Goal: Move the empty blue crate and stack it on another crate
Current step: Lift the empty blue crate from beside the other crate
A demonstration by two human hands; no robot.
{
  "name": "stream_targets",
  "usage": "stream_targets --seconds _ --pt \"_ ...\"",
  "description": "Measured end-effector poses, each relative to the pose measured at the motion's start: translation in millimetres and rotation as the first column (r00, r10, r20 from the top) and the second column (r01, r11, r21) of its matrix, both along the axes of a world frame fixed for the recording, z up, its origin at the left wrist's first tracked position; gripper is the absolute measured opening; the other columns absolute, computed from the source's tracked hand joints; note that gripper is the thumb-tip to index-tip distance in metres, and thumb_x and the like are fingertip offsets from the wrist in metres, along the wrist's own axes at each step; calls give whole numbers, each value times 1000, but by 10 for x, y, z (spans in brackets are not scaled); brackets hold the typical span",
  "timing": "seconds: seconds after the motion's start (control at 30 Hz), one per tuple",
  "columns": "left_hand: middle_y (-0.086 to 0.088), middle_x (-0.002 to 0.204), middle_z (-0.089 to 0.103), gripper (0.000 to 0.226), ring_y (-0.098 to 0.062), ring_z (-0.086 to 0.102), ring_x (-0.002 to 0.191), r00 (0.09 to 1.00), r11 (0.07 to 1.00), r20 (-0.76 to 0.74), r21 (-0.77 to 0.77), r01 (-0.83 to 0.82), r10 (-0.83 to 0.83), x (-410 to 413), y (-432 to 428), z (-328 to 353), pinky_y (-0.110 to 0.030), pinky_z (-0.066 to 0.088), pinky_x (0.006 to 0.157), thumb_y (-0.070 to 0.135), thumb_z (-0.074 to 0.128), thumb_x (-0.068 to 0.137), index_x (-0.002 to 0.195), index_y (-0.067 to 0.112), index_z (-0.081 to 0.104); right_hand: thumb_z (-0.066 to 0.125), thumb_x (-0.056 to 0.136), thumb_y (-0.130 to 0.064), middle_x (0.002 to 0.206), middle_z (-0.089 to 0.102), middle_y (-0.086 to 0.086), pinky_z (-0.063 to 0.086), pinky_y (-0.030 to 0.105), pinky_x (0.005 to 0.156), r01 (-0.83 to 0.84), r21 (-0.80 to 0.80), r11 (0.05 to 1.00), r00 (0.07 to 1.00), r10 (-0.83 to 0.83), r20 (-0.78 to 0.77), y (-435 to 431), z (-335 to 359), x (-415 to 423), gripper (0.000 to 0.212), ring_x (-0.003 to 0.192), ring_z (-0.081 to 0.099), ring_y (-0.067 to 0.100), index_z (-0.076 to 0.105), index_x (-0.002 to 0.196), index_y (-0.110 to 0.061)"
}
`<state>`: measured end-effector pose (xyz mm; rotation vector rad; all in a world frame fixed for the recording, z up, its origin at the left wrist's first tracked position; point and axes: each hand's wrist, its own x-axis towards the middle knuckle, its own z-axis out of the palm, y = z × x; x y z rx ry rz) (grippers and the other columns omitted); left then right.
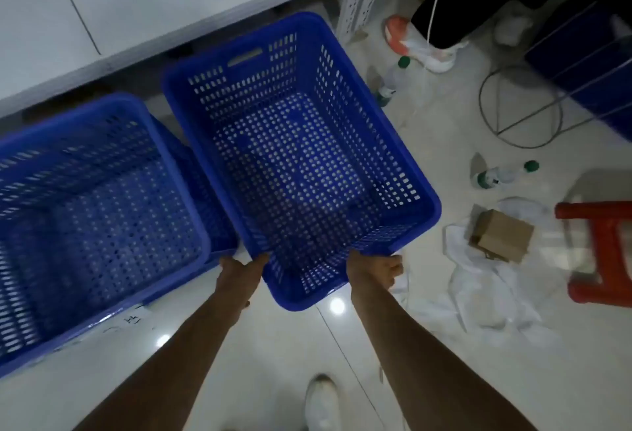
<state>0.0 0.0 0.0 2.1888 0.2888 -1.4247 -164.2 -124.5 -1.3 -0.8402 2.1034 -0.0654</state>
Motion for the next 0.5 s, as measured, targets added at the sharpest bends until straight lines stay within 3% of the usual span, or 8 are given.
stream_targets --seconds 0.07,0.13,0.2,0.27,0.33,0.43,0.5 --pt "-13 141 49 95 -35 56 115 1000 1000 -9 2 18 -18 -28 -107 -95 -46 54 82 52 67 87 156 16 12 72 89 -29 136 40 12 46 48 99 136 104 985 979 -150 140 -86 -107 -71 79 105 50 32 19 145 -12" --pt "-12 128 53 83 -32 60 102 1000 1000 -6 -10 21 -22 -49 -205 -230 -45 55 78 47 66 90 151 12 21 64 95 -24 131 47 14 47 51 98 237 163 958 928 -273 254 -144 -260 -134 67 100 51 32 19 144 -15" --pt "-13 119 53 65 -29 59 89 999 999 26 10 35 -35 -105 -306 -366 -48 58 79 36 58 97 145 10 23 56 100 -22 136 47 17 46 52 98 269 91 959 933 -283 223 -133 -373 -120 63 107 54 36 16 147 -14" --pt "-22 119 55 52 -37 59 93 988 992 113 83 96 -105 -187 -368 -448 -52 57 82 28 47 100 140 11 18 50 101 -24 135 51 16 48 53 96 276 -15 961 949 -270 164 -107 -518 -87 60 106 56 37 14 148 -16" --pt "-31 125 54 44 -41 56 97 955 973 223 163 162 -197 -271 -365 -520 -46 48 81 22 42 100 135 9 18 49 99 -26 129 54 12 53 52 90 277 -81 958 955 -265 130 -79 -607 -58 49 96 58 32 22 140 -21" --pt "-33 132 51 53 -44 55 105 939 963 259 202 179 -229 -345 -374 -552 -45 40 82 18 40 100 143 4 13 45 97 -25 124 55 7 57 53 85 280 -143 949 958 -267 103 -37 -680 -38 33 93 60 31 28 126 -25" --pt "-31 134 51 65 -46 55 113 949 969 242 191 156 -201 -341 -369 -624 -43 41 86 31 40 95 147 5 10 42 97 -26 121 55 3 57 51 82 268 -185 945 963 -257 81 -22 -703 -39 29 92 60 28 29 123 -26"
